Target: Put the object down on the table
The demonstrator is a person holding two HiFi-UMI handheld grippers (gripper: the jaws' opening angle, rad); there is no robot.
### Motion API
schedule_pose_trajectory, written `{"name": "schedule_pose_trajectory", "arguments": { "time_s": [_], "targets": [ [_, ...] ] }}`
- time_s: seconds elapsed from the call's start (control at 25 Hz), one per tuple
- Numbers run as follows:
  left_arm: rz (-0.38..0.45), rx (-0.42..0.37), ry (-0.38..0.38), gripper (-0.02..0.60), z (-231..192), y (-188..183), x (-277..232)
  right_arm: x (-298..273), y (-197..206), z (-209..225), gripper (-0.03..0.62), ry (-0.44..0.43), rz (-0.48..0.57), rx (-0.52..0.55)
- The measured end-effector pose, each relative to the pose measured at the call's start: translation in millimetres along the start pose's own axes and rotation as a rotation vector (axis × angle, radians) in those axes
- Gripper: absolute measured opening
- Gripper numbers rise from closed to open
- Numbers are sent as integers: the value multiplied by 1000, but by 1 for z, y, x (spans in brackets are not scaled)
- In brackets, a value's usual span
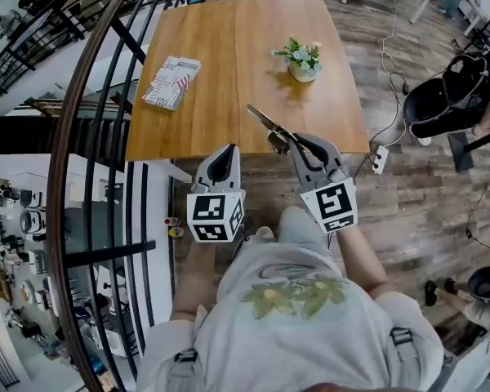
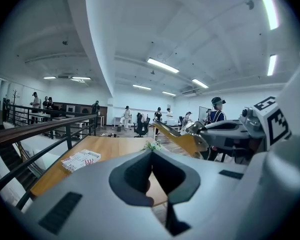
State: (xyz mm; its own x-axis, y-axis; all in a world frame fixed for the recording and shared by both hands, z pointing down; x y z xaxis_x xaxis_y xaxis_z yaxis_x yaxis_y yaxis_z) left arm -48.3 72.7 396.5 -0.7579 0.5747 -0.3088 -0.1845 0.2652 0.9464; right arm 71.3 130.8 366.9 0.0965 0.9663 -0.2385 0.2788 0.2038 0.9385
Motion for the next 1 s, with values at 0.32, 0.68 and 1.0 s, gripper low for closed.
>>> {"name": "schedule_pose_trajectory", "arguments": {
  "time_s": [0.32, 0.68, 1.0],
  "targets": [
    [0, 23, 11, 15, -16, 1, -6, -17, 2, 7, 14, 12, -28, -9],
    [-8, 50, -81, 15, -57, -1, -23, -62, -6, 16, 14, -46, 0, 9],
    [-10, 55, -166, 15, -97, -12, -43, -119, -25, 27, 14, -115, 54, 25]
  ]
}}
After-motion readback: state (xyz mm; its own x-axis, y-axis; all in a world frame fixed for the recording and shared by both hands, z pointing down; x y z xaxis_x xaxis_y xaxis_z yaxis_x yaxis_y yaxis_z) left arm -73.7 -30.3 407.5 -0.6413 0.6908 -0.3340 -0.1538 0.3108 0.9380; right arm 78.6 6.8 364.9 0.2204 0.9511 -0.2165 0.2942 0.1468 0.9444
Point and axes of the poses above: the fingertips, and each gripper's own axes: x backward along the fingers, z to its right, y out of its underside, the point moved 1 cm from there along x, backward along the fingers, and after that the axes turned 4 degrees about -z, right-handed, at the moved point
